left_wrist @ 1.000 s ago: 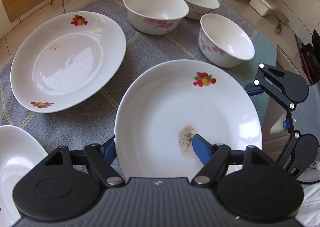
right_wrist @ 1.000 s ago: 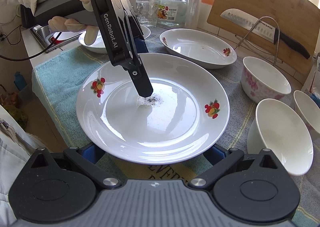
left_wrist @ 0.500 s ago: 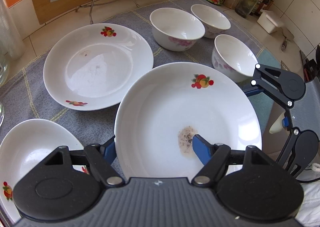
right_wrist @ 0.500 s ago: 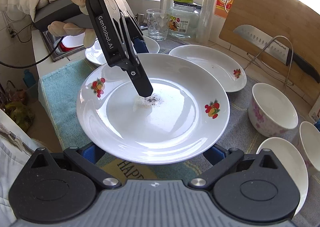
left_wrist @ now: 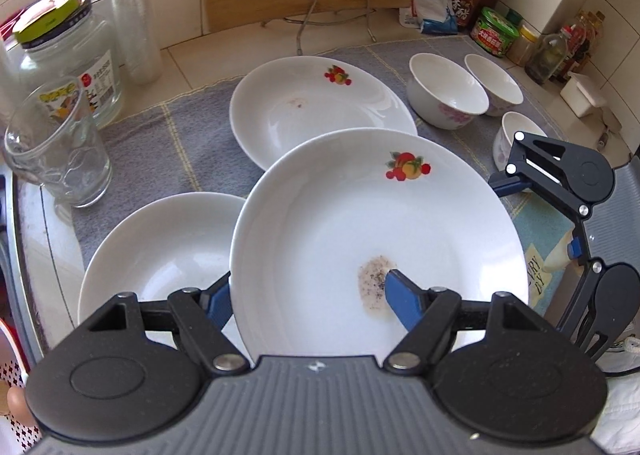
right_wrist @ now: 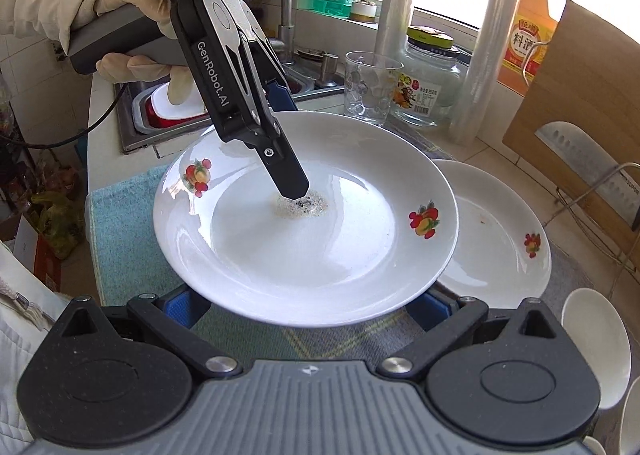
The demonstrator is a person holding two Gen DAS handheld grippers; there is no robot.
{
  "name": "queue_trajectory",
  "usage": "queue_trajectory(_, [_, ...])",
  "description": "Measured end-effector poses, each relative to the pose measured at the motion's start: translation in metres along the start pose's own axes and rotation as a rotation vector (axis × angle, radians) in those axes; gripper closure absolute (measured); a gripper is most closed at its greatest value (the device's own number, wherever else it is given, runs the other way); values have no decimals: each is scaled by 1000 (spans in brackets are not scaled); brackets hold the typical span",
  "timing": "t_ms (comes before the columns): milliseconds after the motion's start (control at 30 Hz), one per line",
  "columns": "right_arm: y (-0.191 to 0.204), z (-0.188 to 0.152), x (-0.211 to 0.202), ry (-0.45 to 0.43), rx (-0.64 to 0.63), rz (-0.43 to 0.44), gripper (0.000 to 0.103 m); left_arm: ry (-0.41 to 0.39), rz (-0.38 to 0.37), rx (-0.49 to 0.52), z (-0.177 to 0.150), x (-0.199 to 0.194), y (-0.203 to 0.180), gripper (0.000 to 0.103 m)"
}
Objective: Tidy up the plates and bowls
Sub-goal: 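Lift the plate with the left gripper and carry it over the plate by the sink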
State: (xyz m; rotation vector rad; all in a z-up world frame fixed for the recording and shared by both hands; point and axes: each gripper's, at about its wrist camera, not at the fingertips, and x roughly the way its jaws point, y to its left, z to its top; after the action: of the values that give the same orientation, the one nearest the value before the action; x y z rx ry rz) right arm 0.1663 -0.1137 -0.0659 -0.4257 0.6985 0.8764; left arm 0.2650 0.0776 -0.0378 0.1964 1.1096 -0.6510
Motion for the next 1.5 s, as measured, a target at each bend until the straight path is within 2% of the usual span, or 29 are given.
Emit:
queue_trajectory(267, [5, 26, 35, 27, -2, 56, 0, -7, 3, -56, -16, -6, 42, 27])
queue_trajectory(567, [8, 44, 60, 68, 5, 63, 0, -6, -21, -80, -27, -1, 70, 27])
queue_trajectory(1133, [14, 59, 73, 126, 3, 9, 0, 6, -66, -66, -29, 13, 94, 27])
queue_trajectory(1400, [16, 61, 75, 137, 1, 0, 0, 25, -55, -46, -26, 17, 94, 26])
queue_trajectory(1500, [14, 61, 75, 134, 5, 5, 0, 28, -43, -30, -26, 17, 92, 21])
